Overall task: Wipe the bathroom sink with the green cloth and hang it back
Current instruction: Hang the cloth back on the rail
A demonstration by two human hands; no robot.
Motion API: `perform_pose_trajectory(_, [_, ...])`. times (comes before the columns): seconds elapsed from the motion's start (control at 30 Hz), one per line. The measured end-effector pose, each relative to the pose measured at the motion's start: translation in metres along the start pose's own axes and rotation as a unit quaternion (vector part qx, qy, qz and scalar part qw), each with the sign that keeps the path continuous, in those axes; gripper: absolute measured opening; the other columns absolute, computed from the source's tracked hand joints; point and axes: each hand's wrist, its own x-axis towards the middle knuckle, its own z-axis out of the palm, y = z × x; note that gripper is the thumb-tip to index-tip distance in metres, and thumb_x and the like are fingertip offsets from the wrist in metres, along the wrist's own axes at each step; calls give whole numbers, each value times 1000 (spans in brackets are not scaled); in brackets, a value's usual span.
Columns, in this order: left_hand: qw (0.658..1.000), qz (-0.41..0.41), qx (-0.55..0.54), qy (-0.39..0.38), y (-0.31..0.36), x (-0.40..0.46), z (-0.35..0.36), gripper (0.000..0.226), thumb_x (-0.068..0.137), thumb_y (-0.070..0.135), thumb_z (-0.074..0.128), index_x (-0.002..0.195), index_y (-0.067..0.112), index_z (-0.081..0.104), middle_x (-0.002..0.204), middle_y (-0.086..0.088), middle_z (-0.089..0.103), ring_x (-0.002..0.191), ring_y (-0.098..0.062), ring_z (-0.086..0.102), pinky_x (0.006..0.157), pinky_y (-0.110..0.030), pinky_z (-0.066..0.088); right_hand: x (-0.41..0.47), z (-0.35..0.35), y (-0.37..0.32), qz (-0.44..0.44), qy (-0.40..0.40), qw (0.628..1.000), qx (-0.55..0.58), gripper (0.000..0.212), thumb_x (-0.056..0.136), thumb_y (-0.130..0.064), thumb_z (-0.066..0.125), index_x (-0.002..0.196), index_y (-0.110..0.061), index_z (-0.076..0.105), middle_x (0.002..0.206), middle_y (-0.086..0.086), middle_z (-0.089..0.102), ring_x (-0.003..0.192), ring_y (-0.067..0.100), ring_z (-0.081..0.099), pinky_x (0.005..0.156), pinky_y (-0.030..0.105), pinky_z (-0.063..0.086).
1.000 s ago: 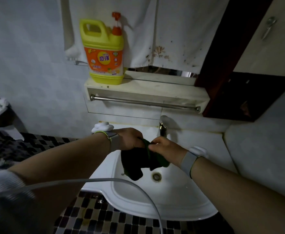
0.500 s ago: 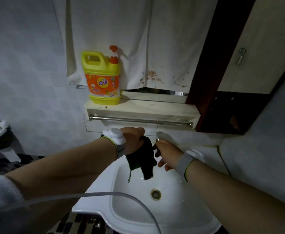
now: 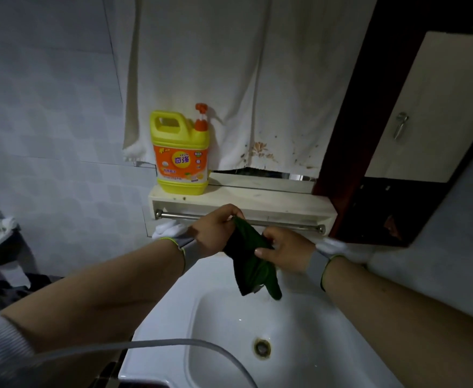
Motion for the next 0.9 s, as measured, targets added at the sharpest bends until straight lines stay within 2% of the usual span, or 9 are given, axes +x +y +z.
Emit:
perform_pose_trajectory(0.2, [971,-139,-196,-6,1,5,2,21,95,14,43,100,14,63,109,-21,63,100,-40,63,82,-58,57,10,-24,-2,10,56,998,24,20,89,-48,60,104,-37,52,107,-6,62,97,15,60,83,28,49])
perform_pose_trajectory(0.3, [934,-189,-297,-55,-1,16,9,34,97,31,43,119,15,63,119,-17,68,108,-40,66,87,-58,55,15,-36,5,13,79,997,19,21,90,-48,58,99,-34,47,94,-2,62,82,16,61,71,30,50])
perform_pose_trajectory(0.4, [943,-174,-271,-87,4,25,18,28,97,29,52,120,16,62,118,-14,69,107,-36,67,88,-54,57,23,-44,13,9,113,994,13,26,91,-44,58,94,-28,37,78,5,59,64,19,55,57,32,43])
perform_pose_trajectory(0.5, [962,-156,-216,-65,9,45,26,27,91,4,61,117,12,62,112,-16,71,100,-35,70,84,-52,59,39,-59,22,-2,99,992,-73,30,91,-45,57,85,-25,35,73,3,50,63,19,47,57,32,37])
perform_pose_trajectory(0.6, [964,-152,-215,-43,21,75,36,20,91,-1,61,106,12,64,107,-19,71,96,-37,70,80,-51,60,65,-84,28,18,76,983,-163,36,91,-49,58,79,-22,37,71,-1,45,61,16,42,53,30,30])
perform_pose_trajectory(0.67, [962,-154,-226,-7,29,108,46,17,93,-2,57,101,12,64,107,-20,69,98,-38,68,83,-52,58,90,-109,38,41,127,974,-182,39,88,-52,60,83,-20,39,76,1,47,64,18,46,54,29,33])
perform_pose_trajectory(0.77, [975,-154,-139,80,32,149,51,33,89,5,63,121,13,58,113,-20,67,98,-36,67,83,-45,57,115,-127,54,35,257,935,-241,35,85,-53,61,93,-24,42,102,4,47,89,26,50,70,34,45])
perform_pose_trajectory(0.83, [986,-138,-14,95,31,166,52,47,85,12,66,130,17,54,118,-13,65,102,-32,65,87,-42,55,129,-118,66,11,153,952,-267,23,94,-45,50,103,-24,51,115,6,50,98,28,52,75,34,44])
perform_pose_trajectory(0.9, [988,-101,91,77,30,168,51,43,86,15,63,129,16,58,122,-10,63,109,-30,63,95,-44,53,136,-92,74,20,13,965,-262,34,99,-42,40,126,-25,52,131,5,48,113,29,51,87,34,44])
